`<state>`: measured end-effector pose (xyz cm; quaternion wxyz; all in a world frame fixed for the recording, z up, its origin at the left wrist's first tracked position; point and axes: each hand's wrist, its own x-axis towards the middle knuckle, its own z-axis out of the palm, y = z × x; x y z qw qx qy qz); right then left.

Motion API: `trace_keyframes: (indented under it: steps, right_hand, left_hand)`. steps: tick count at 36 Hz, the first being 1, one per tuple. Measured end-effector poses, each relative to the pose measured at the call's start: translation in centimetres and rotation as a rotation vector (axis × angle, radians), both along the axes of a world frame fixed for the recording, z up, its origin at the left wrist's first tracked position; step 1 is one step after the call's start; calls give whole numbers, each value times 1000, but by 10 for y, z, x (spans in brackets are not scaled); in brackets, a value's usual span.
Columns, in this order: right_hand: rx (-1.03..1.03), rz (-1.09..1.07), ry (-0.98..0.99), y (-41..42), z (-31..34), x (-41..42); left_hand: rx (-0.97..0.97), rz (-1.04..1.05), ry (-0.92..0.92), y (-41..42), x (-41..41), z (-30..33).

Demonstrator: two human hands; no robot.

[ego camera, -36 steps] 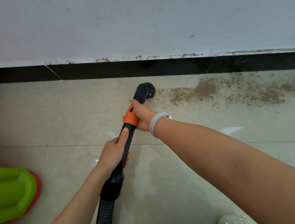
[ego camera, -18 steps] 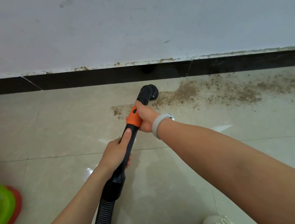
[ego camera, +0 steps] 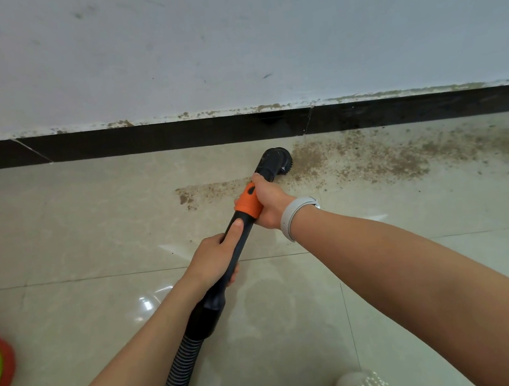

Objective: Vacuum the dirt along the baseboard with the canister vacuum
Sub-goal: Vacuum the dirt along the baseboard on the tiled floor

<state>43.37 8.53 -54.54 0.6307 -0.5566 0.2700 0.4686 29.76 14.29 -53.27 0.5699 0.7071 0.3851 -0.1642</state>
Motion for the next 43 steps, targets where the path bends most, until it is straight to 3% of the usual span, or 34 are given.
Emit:
trace_keyframes:
  steps: [10,29,43]
  right_hand:
    - [28,-51,-16,-6,7,0]
    - [172,269,77,129,17,-127]
    - [108,271,83,115,8,-137]
  left_hand:
    - [30,-9,-17,1,-1,7]
    - [239,343,35,82,-134,28]
    - [121,322,71,74,-144,20]
